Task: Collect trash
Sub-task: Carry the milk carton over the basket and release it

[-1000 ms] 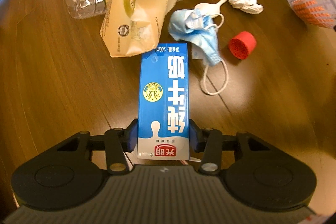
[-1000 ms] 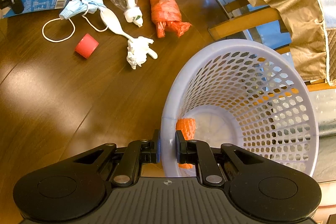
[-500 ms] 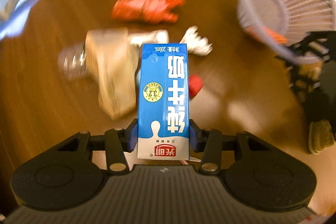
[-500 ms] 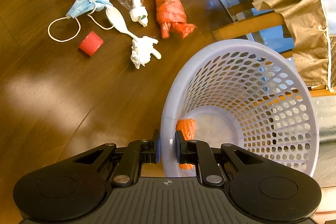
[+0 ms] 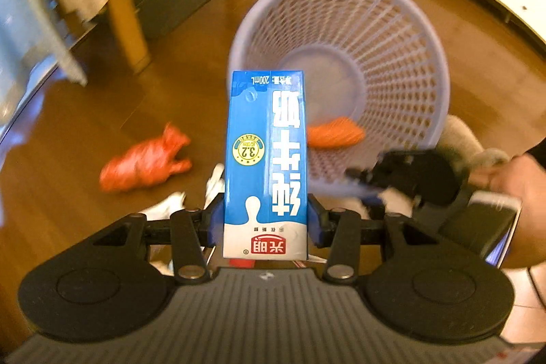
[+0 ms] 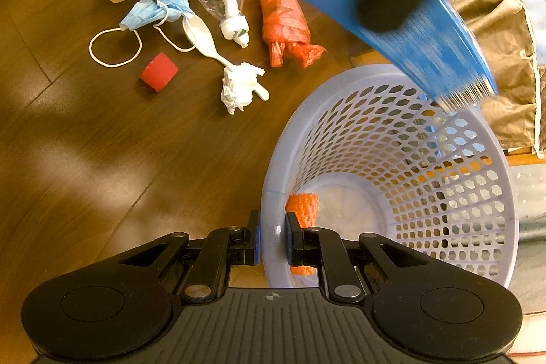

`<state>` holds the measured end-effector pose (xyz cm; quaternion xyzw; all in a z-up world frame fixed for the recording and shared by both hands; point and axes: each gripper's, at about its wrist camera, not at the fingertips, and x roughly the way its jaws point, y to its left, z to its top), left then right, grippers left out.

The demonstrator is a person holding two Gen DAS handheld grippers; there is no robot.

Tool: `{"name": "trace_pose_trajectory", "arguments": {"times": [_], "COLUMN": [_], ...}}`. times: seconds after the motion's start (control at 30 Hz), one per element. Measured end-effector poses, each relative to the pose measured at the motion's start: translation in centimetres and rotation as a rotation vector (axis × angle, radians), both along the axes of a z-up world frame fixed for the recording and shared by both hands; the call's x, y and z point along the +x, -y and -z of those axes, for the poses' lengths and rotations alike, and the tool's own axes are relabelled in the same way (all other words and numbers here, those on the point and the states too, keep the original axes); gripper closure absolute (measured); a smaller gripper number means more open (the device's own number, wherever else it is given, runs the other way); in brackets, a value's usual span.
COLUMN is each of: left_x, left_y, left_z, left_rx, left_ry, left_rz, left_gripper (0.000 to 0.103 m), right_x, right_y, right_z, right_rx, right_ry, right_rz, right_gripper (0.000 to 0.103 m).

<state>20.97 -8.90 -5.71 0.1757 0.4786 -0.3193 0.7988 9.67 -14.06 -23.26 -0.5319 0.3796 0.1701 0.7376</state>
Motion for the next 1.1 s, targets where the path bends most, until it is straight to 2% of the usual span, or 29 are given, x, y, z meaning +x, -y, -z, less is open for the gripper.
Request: {"name": "trace_pose_trajectory", "arguments": {"times": [0.2,0.33,0.4,0.43,0.57,0.8,1.1], "left_x": [1.0,1.7,1.9,2.0,2.5,2.8,2.9], "left_y": [3.0,4.6,5.1,5.1,5.0,2.0,-4.6], "left_z": [-0.3,-0.4,-0.7,-1.0,-1.6,-0.9,0.2], "left_rx": [-0.029,-0.058,-0.091,-0.105,-0.119,-0.096,-0.056], "left_ry": [0.007,0.006,0.023,0.028,0.045,0.032,0.034], "left_rz": [0.034,0.016,-0.018,-0.033,-0.046,-0.129,-0.281], "left_gripper": [0.061,0.061,0.054,0.044,0.044,0.045,0.045], "right_x": [0.1,0.1,0.1,0.1,0.1,0.3,0.3], "right_y": [0.2,0.5,0.6,0.7,0.8,0.7,0.5], "right_z": [-0.4,-0.5,-0.5,-0.6,-0.7,-0.8,-0.7], "right_rx": [0.011,0.016,0.02,0.022,0.026,0.033,0.033], "right_ry": [0.003,0.004,0.004,0.004,0.002,0.008,0.004], "right_rz": [0.008,0.011,0.013,0.015,0.019,0.033,0.038], "right_gripper": [0.093,0.093,0.093,0.093,0.093,0.093,0.093]}}
